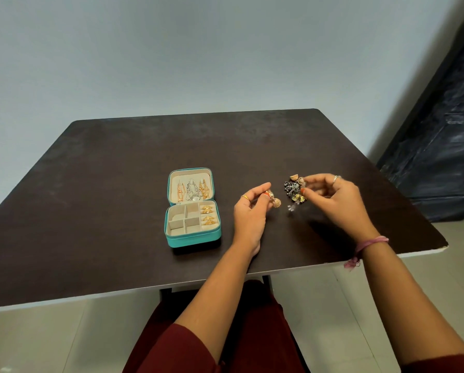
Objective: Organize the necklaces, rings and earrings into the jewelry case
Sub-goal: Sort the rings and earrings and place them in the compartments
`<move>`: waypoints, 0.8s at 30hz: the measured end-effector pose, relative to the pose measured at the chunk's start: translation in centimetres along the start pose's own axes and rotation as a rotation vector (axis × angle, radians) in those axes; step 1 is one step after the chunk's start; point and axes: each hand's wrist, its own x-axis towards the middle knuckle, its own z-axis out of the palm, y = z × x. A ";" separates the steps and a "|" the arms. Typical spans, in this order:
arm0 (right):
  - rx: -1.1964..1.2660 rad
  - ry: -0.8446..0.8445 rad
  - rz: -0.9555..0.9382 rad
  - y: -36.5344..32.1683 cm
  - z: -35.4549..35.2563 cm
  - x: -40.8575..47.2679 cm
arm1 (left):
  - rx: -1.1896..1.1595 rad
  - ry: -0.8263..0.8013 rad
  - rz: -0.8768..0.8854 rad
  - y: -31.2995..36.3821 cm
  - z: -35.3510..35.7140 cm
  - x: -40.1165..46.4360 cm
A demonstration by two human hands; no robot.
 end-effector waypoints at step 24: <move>-0.673 -0.352 0.099 1.0 0.3 8.7 | 0.081 0.012 0.070 0.1 -0.1 0.0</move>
